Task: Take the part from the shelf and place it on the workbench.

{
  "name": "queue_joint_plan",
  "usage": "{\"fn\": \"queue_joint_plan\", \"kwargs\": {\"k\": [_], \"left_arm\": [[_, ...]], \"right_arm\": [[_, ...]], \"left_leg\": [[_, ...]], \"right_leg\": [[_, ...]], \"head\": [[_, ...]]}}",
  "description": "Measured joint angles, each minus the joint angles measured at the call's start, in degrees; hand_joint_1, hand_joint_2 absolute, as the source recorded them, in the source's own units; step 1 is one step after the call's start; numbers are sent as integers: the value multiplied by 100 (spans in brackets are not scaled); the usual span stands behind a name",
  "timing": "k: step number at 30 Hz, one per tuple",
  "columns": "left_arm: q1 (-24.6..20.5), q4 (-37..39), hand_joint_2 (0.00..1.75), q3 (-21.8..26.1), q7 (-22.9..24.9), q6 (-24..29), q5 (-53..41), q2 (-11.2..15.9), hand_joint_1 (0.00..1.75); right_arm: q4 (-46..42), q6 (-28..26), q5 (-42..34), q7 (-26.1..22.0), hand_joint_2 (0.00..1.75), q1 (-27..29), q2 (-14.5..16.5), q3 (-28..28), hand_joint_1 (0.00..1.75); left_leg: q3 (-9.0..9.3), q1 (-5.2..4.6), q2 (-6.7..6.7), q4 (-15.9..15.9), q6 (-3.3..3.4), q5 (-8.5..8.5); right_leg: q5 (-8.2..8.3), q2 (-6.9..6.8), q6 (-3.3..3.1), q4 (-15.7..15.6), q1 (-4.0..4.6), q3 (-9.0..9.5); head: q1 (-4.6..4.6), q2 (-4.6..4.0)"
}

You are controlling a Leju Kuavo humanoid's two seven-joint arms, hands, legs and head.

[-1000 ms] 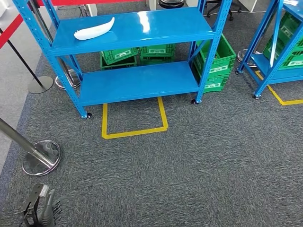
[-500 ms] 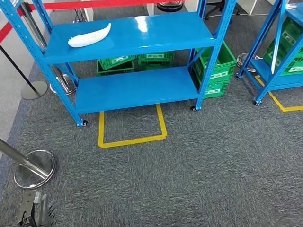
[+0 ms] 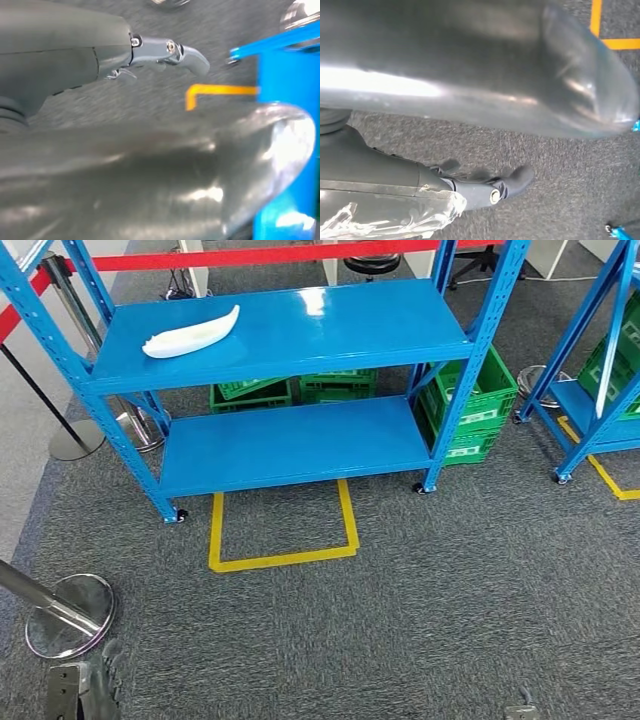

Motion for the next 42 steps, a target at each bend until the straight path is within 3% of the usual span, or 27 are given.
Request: {"fn": "queue_joint_plan", "kwargs": {"k": [2,3,5,7,8,9,11,13,16,20,22,24,25,26,28,30,33,35,37,39,40,41,42], "left_arm": [[-181,180,0,473,-192,-343,-593,-255,0],[-269,240,0,703,-218,-502,-886,-389,0],[-355,285,0,1116,-179,-769,-1336,-640,0],[-381,317,0,1508,-132,-1028,-1659,-900,0],[-400,340,0,1705,-122,-1175,-1794,-1031,0],[-423,366,0,1909,-119,-1315,-1910,-1156,0],[-471,416,0,2264,-122,-1497,-2058,-1357,0],[-532,471,0,2540,-135,-1588,-2146,-1512,0],[-592,515,0,2704,-147,-1653,-2220,-1611,0],[-607,520,0,2772,-150,-1682,-2251,-1648,0],[-695,540,0,3014,-150,-1762,-2357,-1800,0],[-775,570,0,3235,-147,-1831,-2448,-1941,0],[-782,584,0,3273,-148,-1842,-2460,-1965,0],[-787,599,0,3309,-150,-1852,-2470,-1986,0],[-800,624,0,3369,-157,-1865,-2497,-2020,0],[-818,639,0,3413,-166,-1872,-2523,-2042,0],[-835,658,0,3459,-179,-1877,-2538,-2060,0],[-859,666,0,3492,-197,-1889,-2554,-2065,0],[-902,676,0,3521,-225,-1922,-2593,-2080,0],[-924,691,0,3554,-245,-1950,-2629,-2097,0],[-922,700,0,3572,-250,-1957,-2638,-2102,0],[-919,707,0,3592,-251,-1959,-2640,-2105,0],[-917,712,0,3613,-252,-1960,-2641,-2107,0]], "right_arm": [[-132,200,307,-3,0,45,218,-463,0],[-201,262,505,7,0,53,321,-674,0],[-309,341,891,42,0,65,499,-1037,0],[-395,426,1205,91,0,112,658,-1322,0],[-435,476,1326,115,0,145,729,-1442,0],[-476,520,1422,137,0,177,792,-1546,0],[-534,570,1533,165,0,221,902,-1693,0],[-578,590,1588,197,0,264,981,-1792,0],[-626,601,1626,233,0,309,1020,-1857,0],[-657,602,1645,245,0,324,1041,-1880,0],[-723,611,1691,269,0,328,1092,-1958,0],[-762,618,1728,283,0,328,1137,-2030,0],[-762,617,1737,280,0,333,1148,-2044,0],[-762,616,1743,277,0,335,1157,-2062,0],[-760,614,1751,266,0,338,1170,-2092,0],[-759,614,1754,259,0,337,1185,-2106,0],[-775,608,1760,248,0,323,1213,-2113,0],[-784,595,1776,231,0,321,1233,-2124,0],[-787,565,1814,194,0,328,1251,-2154,0],[-786,545,1846,158,0,334,1269,-2186,0],[-786,544,1852,150,0,335,1279,-2199,0],[-786,544,1852,148,0,335,1291,-2209,0],[-786,544,1852,148,0,335,1304,-2219,0]], "left_leg": [[-84,-1,11,217,-70,73],[-250,1,20,486,-99,65],[-735,3,36,1154,-140,-134],[-1140,0,36,1516,-134,-393],[-1240,-5,39,1469,-115,-389],[-1270,-15,59,1277,-81,-249],[-1217,-75,252,640,29,343],[-1160,-140,458,227,110,662],[-1117,-157,479,161,117,591],[-1081,-147,427,117,125,588],[-886,-96,199,51,211,601],[-674,-47,-53,26,280,568],[-619,-39,-129,26,269,520],[-556,-28,-203,26,253,471],[-416,-4,-346,27,202,371],[-319,4,-467,24,133,277],[-268,-9,-534,51,43,235],[-361,-22,-346,278,-6,192],[-777,-25,-71,913,-64,-12],[-1293,-15,35,1552,-91,-241],[-1449,-12,42,1654,-89,-248],[-1503,-12,43,1553,-77,-147],[-1473,-14,48,1285,-57,59]], "right_leg": [[-5,-3,-55,-71,-30,129],[-21,0,-80,-112,-40,212],[-86,10,-122,-192,-39,349],[-187,5,-140,-251,-34,519],[-253,-11,-141,-270,-29,623],[-328,-38,-136,-283,-22,731],[-488,-107,-115,-306,-3,918],[-655,-191,-71,-355,24,1083],[-794,-280,-27,-433,41,1230],[-739,-304,5,-402,46,1326],[-956,-163,94,343,30,1017],[-1368,2,167,1163,7,419],[-1414,6,181,1179,2,271],[-1318,19,199,1017,-7,206],[-715,139,241,381,-37,260],[-320,246,180,-56,-39,355],[-285,185,3,-142,-23,447],[-276,119,-64,-166,-44,558],[-322,57,-101,-197,-52,653],[-401,6,-104,-229,-52,732],[-445,-9,-100,-242,-53,792],[-495,-19,-97,-256,-54,875],[-552,-28,-91,-274,-55,961]], "head": [[-26,1],[-45,1],[-78,1],[-89,0],[-92,0],[-94,0],[-95,0],[-92,0],[-80,0],[-89,0],[-68,0],[-41,0],[-40,0],[-41,0],[-39,0],[-23,0],[-15,0],[-40,0],[-69,0],[-80,0],[-83,0],[-83,0],[-83,0]]}}
